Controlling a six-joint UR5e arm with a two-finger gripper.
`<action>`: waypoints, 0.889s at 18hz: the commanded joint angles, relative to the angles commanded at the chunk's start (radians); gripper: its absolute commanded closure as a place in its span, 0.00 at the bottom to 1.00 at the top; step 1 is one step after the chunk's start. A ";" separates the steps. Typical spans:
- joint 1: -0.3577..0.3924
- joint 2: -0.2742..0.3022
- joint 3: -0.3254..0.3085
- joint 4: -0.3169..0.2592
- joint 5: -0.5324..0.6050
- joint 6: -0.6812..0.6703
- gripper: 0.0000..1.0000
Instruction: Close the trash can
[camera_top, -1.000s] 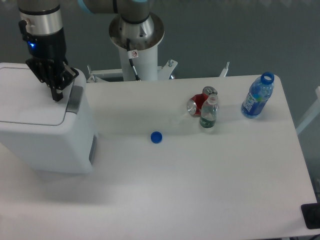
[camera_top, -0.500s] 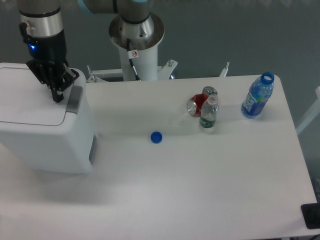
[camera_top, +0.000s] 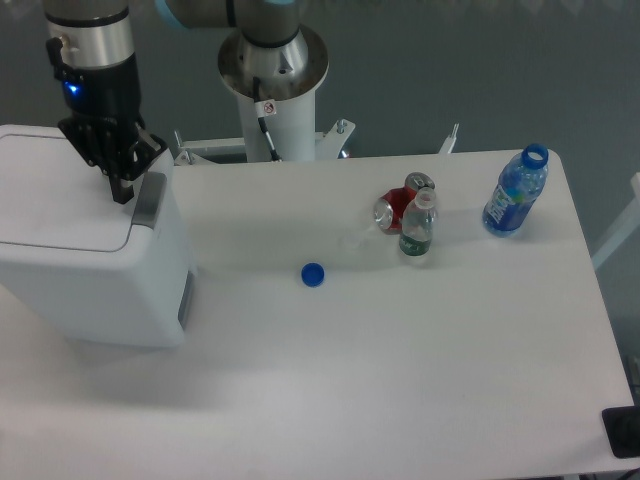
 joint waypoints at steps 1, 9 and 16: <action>0.025 -0.002 0.003 0.000 -0.006 0.000 0.69; 0.276 -0.011 0.012 0.000 -0.095 0.003 0.41; 0.436 -0.107 0.012 0.000 -0.095 0.106 0.00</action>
